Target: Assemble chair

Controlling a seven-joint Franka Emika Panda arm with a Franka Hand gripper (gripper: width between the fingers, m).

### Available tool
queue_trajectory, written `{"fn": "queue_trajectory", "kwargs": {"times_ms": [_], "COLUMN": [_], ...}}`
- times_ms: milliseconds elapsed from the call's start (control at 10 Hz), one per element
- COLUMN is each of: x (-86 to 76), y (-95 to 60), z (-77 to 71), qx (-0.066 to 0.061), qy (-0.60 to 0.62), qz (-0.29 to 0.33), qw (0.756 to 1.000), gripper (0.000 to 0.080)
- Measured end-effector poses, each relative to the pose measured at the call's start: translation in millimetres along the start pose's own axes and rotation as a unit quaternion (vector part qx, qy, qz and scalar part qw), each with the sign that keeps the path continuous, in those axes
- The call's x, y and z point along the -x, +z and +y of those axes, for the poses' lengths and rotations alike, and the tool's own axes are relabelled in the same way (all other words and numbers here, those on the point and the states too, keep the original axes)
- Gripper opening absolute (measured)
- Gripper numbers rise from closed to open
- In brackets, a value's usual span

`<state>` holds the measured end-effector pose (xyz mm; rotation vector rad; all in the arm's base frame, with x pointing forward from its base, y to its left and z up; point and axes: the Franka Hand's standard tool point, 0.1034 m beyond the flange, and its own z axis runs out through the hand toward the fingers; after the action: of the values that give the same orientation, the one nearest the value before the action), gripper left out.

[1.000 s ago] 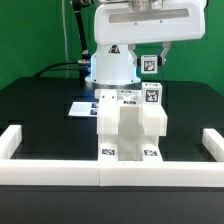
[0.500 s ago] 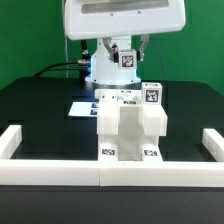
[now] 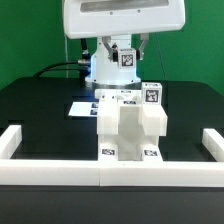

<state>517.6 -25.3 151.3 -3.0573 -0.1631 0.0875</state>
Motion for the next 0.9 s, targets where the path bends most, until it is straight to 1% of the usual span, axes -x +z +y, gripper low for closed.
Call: {"fn": "queue_trajectory", "kwargs": {"times_ms": [200, 300, 400, 700, 800, 900], "x": [-18.5, -27.8, -31.5, -30.5, -31.4, -33.6], "y": [-2.3, -2.7, -2.3, -1.5, 0.5, 7.5], "z": [18.6, 24.9, 25.9, 26.3, 27.4, 29.7], "qx": [0.012, 0.019, 0.022, 0.021, 0.024, 0.029], "qy": [-0.023, -0.036, -0.041, -0.04, -0.041, -0.042], "qz": [0.004, 0.006, 0.007, 0.006, 0.005, 0.0], "qw": [1.0, 0.999, 0.999, 0.999, 0.999, 0.999], "gripper": [0.0287, 0.0287, 0.0287, 0.0287, 0.0287, 0.0287]}}
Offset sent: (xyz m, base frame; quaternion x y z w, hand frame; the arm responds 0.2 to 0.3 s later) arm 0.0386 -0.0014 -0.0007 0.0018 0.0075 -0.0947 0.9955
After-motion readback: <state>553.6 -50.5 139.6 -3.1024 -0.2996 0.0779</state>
